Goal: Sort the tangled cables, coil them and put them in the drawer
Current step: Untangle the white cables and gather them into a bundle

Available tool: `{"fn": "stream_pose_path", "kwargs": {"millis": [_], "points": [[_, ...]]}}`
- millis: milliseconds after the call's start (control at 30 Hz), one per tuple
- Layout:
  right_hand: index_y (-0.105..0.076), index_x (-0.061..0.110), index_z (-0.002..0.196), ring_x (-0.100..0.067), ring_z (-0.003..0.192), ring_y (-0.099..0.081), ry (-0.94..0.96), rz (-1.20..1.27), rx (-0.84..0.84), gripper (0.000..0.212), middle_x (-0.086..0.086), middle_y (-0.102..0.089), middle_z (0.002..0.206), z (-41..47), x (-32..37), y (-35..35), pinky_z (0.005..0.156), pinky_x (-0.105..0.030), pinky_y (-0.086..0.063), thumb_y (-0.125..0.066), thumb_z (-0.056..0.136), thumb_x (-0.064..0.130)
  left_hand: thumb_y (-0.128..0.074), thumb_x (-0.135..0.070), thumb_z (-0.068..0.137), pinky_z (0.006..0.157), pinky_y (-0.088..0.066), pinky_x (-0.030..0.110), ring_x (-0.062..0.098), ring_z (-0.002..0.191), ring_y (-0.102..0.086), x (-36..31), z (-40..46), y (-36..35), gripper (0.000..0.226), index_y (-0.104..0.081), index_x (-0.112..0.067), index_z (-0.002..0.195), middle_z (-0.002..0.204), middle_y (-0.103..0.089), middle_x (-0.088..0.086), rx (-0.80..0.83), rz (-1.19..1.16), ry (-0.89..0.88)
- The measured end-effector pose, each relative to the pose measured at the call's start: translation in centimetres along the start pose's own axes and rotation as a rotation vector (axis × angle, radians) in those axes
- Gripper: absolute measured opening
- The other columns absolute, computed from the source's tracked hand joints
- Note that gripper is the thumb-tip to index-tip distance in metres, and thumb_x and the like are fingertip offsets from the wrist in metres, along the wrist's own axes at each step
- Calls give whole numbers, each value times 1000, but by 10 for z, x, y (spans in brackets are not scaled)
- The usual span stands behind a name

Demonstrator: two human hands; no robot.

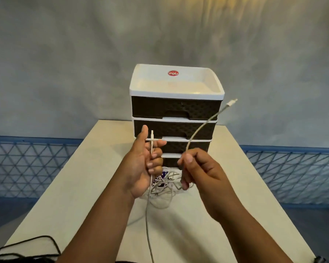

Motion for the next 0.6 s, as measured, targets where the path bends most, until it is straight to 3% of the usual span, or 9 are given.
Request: {"fn": "stream_pose_path", "kwargs": {"millis": [100,167,300,467,600], "points": [[-65,13,89,-2,55,-49,-48,-72,109,19,15,-58,61,-18,-16,-20,55,-18,-42,-51,99,21,-51,-69,81,51,-18,21,10,57,-18,8,-16,-13,71,-64,-6,112,66,-36,-1,49,65,-29],[-66,18,90,2,59,-52,-67,-119,145,18,22,-57,61,-25,-26,-25,58,-13,-40,-52,100,23,-56,-58,85,51,-23,22,8,54,-26,9,-19,-11,55,-67,-9,107,68,-40,0,-3,181,-90],[-59,35,75,-2,59,-48,-110,-199,193,26,16,-54,61,-34,-43,-29,59,-22,-40,-53,100,31,-52,-43,95,47,-27,21,6,49,-34,7,-25,-5,34,-65,-12,93,67,-45,0,-121,229,-163],[-62,27,83,-5,63,-46,-111,-232,282,17,7,-52,67,-44,-56,-37,62,-30,-40,-56,96,36,-52,-39,96,44,-33,18,7,53,-35,-3,-31,-6,27,-61,-13,92,71,-47,2,-178,178,-231],[-62,27,85,-3,61,-46,-188,-195,325,17,9,-53,65,-53,-70,-44,62,-27,-41,-57,96,38,-46,-36,101,54,-36,23,9,59,-42,-7,-34,0,28,-58,-14,89,73,-52,1,-238,199,-261]]}}
Point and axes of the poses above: each hand's wrist, its own z-axis towards the middle knuckle, its own y-axis out of the back of the hand, x = y × z, the point moved 8 cm from there along z, towards the middle knuckle
